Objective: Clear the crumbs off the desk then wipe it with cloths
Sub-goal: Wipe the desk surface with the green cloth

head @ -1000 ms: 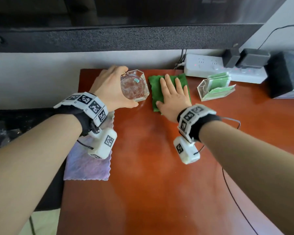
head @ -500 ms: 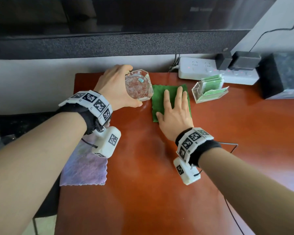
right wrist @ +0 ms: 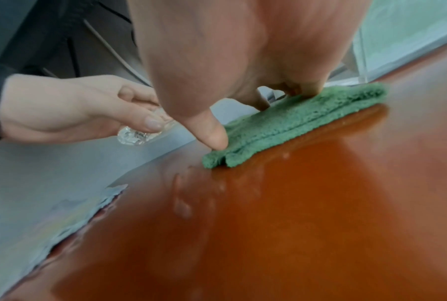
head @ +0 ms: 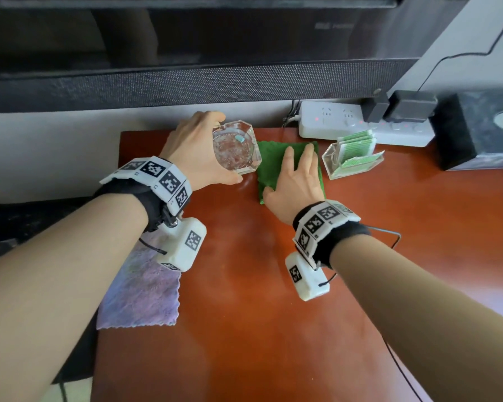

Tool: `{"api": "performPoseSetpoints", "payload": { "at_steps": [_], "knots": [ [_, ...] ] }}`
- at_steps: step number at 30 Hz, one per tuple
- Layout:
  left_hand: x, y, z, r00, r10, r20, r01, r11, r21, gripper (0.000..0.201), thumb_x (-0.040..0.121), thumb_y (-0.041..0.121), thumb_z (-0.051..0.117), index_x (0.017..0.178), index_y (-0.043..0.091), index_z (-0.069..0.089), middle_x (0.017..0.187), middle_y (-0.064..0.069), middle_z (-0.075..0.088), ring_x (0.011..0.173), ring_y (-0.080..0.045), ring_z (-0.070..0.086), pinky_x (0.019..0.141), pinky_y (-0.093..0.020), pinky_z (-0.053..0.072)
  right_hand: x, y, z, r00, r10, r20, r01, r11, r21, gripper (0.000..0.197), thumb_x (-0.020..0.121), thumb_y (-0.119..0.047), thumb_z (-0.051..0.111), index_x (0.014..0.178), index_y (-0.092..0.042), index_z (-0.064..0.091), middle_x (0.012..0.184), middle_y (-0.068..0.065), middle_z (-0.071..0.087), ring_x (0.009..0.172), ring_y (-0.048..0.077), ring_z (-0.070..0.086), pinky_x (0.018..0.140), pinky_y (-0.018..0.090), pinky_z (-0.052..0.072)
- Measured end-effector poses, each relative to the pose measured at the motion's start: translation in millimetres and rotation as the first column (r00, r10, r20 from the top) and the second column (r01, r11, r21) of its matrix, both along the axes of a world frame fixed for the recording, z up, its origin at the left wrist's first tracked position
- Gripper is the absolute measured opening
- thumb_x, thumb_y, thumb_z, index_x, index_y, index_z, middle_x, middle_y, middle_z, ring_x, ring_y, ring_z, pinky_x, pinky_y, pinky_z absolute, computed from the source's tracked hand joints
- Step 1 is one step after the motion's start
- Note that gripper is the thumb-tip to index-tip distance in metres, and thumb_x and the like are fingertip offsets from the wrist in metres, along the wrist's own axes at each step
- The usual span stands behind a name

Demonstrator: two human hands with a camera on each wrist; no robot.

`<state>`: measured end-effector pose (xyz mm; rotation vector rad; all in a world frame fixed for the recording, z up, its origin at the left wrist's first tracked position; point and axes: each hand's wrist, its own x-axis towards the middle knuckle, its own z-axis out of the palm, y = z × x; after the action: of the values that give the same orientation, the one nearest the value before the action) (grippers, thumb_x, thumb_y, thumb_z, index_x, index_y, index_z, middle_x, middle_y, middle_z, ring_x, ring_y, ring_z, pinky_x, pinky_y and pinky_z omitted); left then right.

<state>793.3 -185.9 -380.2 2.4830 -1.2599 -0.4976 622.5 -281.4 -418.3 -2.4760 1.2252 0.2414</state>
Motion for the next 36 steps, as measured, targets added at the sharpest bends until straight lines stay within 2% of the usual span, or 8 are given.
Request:
{"api": "performPoseSetpoints", "payload": {
  "at_steps": [6, 12, 14, 17, 22, 30, 33, 36],
  "knots": [
    [0, -1, 0, 1.000, -0.005, -0.009, 0.005, 1.000, -0.008, 0.110, 0.044, 0.062, 0.086, 0.137, 0.024, 0.041, 0.134, 0.000, 0.051, 0.119, -0.025, 0.051, 0.098, -0.045, 0.047, 16, -4, 9, 0.997, -0.081, -0.001, 0.080, 0.994, 0.070, 0.098, 0.079, -0.045, 0.060, 0.151, 0.002, 0.011, 0.158, 0.029, 0.000, 0.147, 0.042, 0.001, 0.121, 0.045, 0.003],
    [2, 0, 4, 1.000, -0.002, 0.009, 0.002, 1.000, -0.005, 0.108, 0.047, 0.057, 0.088, 0.137, 0.022, 0.041, 0.134, -0.002, 0.051, 0.120, -0.025, 0.050, 0.098, -0.044, 0.046, 23, 15, 1, 0.992, 0.127, 0.021, -0.129, 0.987, 0.094, 0.095, 0.077, -0.036, 0.058, 0.153, -0.006, 0.010, 0.162, 0.017, -0.003, 0.150, 0.033, -0.002, 0.123, 0.043, 0.004],
    [3, -1, 6, 1.000, -0.004, 0.018, 0.004, 1.000, -0.007, 0.107, 0.047, 0.057, 0.088, 0.136, 0.021, 0.041, 0.133, -0.002, 0.051, 0.119, -0.025, 0.051, 0.097, -0.044, 0.046, 21, 15, 0, 0.988, 0.147, 0.052, -0.151, 0.984, 0.097, 0.093, 0.077, -0.035, 0.058, 0.154, -0.008, 0.012, 0.163, 0.016, -0.003, 0.150, 0.032, -0.001, 0.123, 0.042, 0.004],
    [4, 0, 7, 1.000, -0.004, 0.017, 0.004, 1.000, -0.004, 0.108, 0.045, 0.060, 0.087, 0.136, 0.022, 0.041, 0.132, -0.001, 0.051, 0.119, -0.024, 0.051, 0.098, -0.045, 0.046, 11, 8, -2, 0.995, 0.078, 0.068, -0.081, 0.996, 0.040, 0.093, 0.078, -0.040, 0.061, 0.152, -0.007, 0.016, 0.161, 0.021, -0.001, 0.149, 0.036, 0.000, 0.122, 0.042, 0.004],
    [1, 0, 4, 1.000, 0.002, 0.003, -0.002, 1.000, -0.008, 0.109, 0.045, 0.060, 0.088, 0.135, 0.023, 0.041, 0.131, -0.001, 0.052, 0.117, -0.025, 0.052, 0.097, -0.046, 0.047, 3, -5, 3, 0.998, -0.064, 0.003, 0.064, 0.997, 0.030, 0.096, 0.080, -0.044, 0.060, 0.152, -0.004, 0.012, 0.160, 0.027, -0.003, 0.148, 0.039, -0.001, 0.122, 0.043, 0.003],
    [-4, 1, 0, 1.000, 0.001, -0.015, -0.001, 1.000, 0.002, 0.110, 0.045, 0.061, 0.087, 0.138, 0.025, 0.039, 0.136, 0.000, 0.051, 0.122, -0.025, 0.049, 0.100, -0.046, 0.044, 26, -10, 5, 0.965, -0.261, 0.014, 0.259, 0.963, 0.075, 0.097, 0.076, -0.039, 0.064, 0.150, -0.001, 0.014, 0.159, 0.030, -0.001, 0.148, 0.040, -0.001, 0.121, 0.045, 0.003],
    [-3, 2, -1, 1.000, 0.007, -0.014, -0.007, 1.000, -0.001, 0.110, 0.046, 0.061, 0.088, 0.137, 0.025, 0.039, 0.135, 0.000, 0.051, 0.122, -0.025, 0.049, 0.100, -0.045, 0.044, 30, -11, 8, 0.957, -0.290, 0.021, 0.288, 0.955, 0.074, 0.096, 0.077, -0.043, 0.063, 0.149, 0.000, 0.015, 0.158, 0.029, 0.001, 0.148, 0.040, 0.001, 0.120, 0.046, 0.005],
    [-2, 3, -1, 1.000, 0.012, -0.016, -0.012, 1.000, -0.001, 0.109, 0.046, 0.059, 0.089, 0.137, 0.025, 0.040, 0.135, 0.000, 0.051, 0.122, -0.025, 0.049, 0.101, -0.045, 0.043, 27, -10, 9, 0.975, -0.223, -0.018, 0.224, 0.973, 0.060, 0.100, 0.076, -0.045, 0.061, 0.150, 0.000, 0.012, 0.159, 0.028, 0.002, 0.148, 0.040, 0.002, 0.121, 0.046, 0.007]
  ]
}}
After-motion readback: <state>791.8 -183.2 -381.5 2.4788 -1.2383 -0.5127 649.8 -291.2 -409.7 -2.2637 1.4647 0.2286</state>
